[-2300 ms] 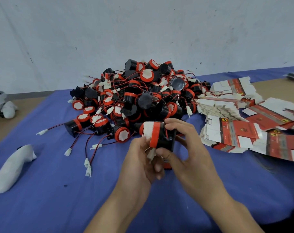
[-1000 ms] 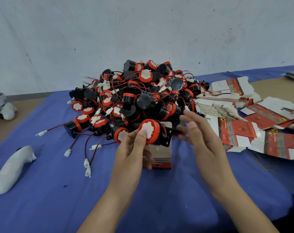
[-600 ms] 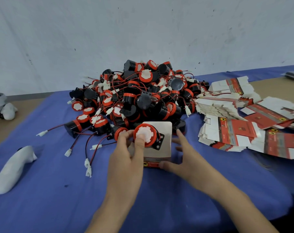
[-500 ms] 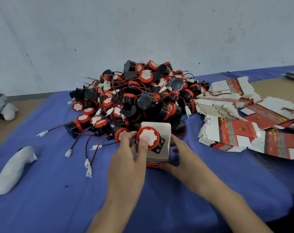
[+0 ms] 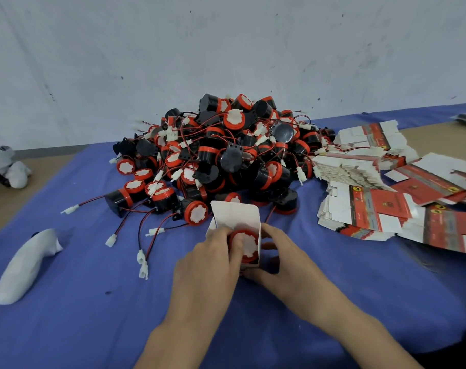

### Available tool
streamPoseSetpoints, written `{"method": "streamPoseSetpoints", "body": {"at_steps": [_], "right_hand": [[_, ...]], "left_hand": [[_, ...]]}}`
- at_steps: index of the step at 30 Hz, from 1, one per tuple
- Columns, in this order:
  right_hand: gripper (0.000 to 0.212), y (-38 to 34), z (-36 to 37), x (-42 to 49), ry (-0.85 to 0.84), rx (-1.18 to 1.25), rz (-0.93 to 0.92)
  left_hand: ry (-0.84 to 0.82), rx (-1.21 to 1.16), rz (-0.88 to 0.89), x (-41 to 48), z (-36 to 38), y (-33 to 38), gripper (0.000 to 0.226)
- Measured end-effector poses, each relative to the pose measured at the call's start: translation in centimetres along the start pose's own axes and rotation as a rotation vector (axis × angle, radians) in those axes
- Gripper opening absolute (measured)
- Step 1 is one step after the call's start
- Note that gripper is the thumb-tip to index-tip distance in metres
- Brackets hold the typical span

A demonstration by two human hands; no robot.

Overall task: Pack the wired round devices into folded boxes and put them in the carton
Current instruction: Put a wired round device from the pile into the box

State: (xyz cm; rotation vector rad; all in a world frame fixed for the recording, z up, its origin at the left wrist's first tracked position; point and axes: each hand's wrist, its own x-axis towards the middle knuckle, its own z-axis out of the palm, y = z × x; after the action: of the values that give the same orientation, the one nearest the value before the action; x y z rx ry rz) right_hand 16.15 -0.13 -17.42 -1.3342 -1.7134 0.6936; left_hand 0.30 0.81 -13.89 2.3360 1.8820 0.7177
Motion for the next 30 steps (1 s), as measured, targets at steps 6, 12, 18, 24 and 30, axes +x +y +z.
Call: {"method": "streamPoseSetpoints", "body": {"at_steps": [6,12,18,24,30], "right_hand": [[0.044,-1.3,0.4,-0.3,-0.007,0.238,0.057],[0.025,-1.4,2.1,0.4,0.114,0.308,0.143],[0.02,-0.7,3.0,1.3,0.172,0.296,0.248],[0.018,-0.9,3.0,1.8,0.196,0.234,0.303],[0.013,-1.2,3.0,1.9,0.187,0.185,0.303]], "left_hand": [[0.003,0.221,-0.066,0.5,0.0,0.0,0.034],[0.034,0.315,-0.057,0.7,-0.3,0.3,0.038],[-0.063,0.012,0.037,0.4,0.1,-0.9,0.032],[0.037,-0.33,-0.005,-1.6,0.1,-0.7,0.023],[0.112,-0.339,0.002,-1.6,-0.8,-2.4,0.023]]}}
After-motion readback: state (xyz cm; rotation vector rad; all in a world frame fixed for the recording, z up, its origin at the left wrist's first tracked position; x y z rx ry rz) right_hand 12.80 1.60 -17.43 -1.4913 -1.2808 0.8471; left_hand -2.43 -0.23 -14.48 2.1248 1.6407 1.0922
